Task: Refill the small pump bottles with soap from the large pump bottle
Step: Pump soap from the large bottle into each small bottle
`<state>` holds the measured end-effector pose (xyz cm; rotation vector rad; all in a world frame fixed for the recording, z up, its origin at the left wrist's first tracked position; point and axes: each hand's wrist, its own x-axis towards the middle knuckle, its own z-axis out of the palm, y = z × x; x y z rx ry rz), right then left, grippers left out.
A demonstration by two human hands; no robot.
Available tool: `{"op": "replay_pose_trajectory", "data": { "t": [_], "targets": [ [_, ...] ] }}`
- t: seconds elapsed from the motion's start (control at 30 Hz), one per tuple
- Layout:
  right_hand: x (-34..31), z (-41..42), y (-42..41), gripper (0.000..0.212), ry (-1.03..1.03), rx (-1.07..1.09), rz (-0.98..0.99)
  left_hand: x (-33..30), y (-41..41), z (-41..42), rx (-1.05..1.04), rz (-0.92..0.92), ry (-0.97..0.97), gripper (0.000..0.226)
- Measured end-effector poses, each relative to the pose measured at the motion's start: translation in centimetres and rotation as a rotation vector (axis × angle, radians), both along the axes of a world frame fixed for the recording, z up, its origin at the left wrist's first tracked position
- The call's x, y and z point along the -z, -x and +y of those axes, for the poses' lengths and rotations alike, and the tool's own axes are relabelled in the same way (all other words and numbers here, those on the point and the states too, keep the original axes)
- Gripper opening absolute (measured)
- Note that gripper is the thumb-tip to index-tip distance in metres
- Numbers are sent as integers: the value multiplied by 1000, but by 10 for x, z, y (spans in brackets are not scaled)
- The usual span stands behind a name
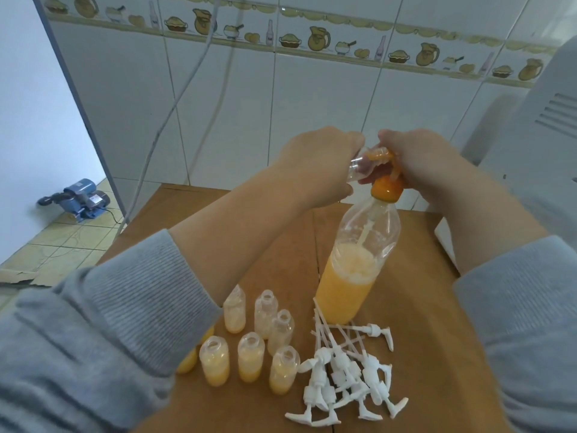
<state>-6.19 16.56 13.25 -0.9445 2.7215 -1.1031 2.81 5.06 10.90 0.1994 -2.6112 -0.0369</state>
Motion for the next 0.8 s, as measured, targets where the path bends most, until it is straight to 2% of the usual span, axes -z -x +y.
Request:
{"op": "replay_pose_trajectory", "data": {
  "t": [0.07,0.13,0.2,0.33,0.43,0.57,0.67,0.77,0.8],
  "targets": [
    [5,-4,-1,29,-33,-1,47,5,1,-2,-9,-7,-13,32],
    [8,-6,1,19,-261,-1,178,10,2,-2,-13,-45,-18,31],
    [9,-8,-1,22,-409,22,294,10,1,-2,-17,-76,-26,31],
    [4,-2,1,19,-430,-28,411,2,-1,1,17,-74,-10,35],
    [-1,3,6,14,-372,-33,371,-1,2,5,17,-36,-9,40],
    [7,-6,3,20,-493,20,445,6,1,3,-11,-49,-38,40],
    [13,-11,-1,25,-472,27,363,12,-1,0,-18,-95,-87,41],
    [9,-5,-3,12,-181,7,127,7,-3,2,-7,-95,-64,44],
    [7,-1,-6,17,-53,-22,-19,3,-4,3,-2,-81,-56,44]
  ]
}}
